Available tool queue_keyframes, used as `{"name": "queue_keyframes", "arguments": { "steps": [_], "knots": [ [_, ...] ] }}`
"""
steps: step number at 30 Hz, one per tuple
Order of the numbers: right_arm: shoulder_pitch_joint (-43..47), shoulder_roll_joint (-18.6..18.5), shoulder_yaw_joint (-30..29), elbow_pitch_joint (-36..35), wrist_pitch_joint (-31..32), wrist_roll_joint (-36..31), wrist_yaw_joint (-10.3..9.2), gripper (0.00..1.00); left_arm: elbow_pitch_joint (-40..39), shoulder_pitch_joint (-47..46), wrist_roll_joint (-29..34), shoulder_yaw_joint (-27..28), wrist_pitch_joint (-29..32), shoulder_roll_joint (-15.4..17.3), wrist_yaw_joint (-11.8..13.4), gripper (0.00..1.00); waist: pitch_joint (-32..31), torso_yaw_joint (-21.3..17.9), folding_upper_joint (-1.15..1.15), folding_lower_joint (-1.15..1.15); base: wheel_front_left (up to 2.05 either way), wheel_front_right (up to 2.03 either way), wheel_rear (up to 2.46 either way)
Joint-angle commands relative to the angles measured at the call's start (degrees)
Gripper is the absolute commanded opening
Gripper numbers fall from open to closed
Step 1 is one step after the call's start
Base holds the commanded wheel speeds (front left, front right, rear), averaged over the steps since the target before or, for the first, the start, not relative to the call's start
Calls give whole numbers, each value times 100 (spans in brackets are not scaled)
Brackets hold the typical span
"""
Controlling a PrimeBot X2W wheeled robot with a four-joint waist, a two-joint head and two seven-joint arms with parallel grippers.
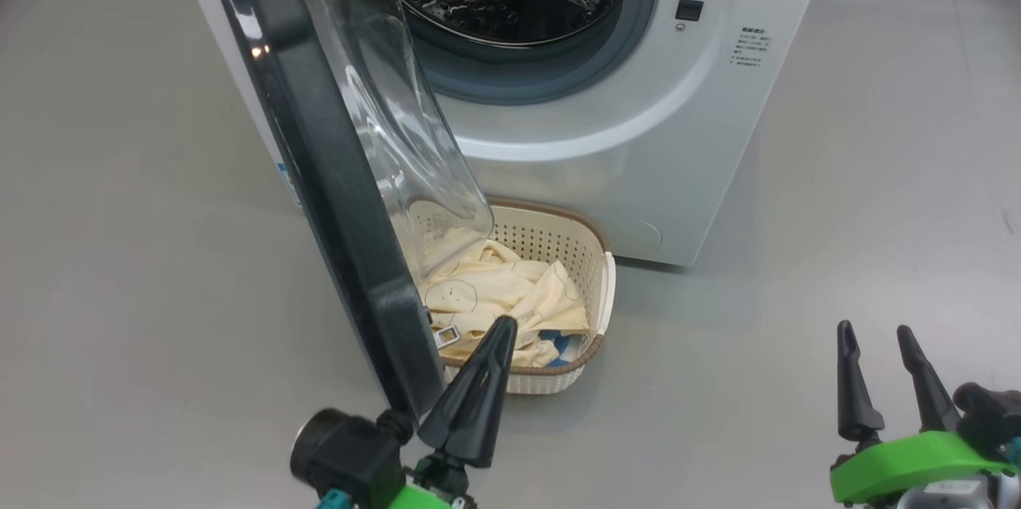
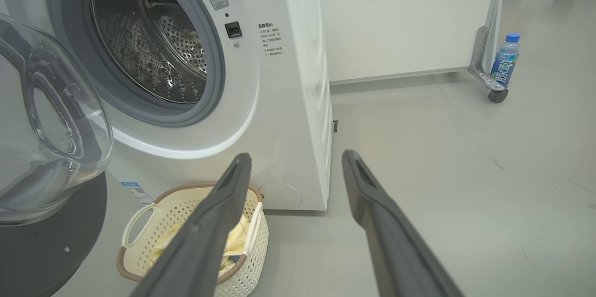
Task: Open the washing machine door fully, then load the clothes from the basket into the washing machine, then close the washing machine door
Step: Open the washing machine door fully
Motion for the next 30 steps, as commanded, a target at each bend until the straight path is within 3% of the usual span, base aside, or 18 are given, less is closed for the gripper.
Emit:
{"name": "queue_keyframes", "arguments": {
  "steps": [1, 12, 30],
  "knots": [
    [-156, -74, 133, -156, -55, 40, 9, 100, -103, -75, -3, 186, 8, -1, 71, 0, 19, 9, 0, 0, 0, 0, 0],
    [-224, -74, 161, -130, -55, 47, 9, 100, 636, -78, -60, 244, -242, 3, 352, 0, 127, 116, 0, 0, 0, 0, 0],
    [-249, -74, 171, -119, -55, -13, 9, 100, 1034, -304, -83, 243, -521, 5, 656, 0, 214, 258, 0, 0, 0, 0, 0]
  ]
}}
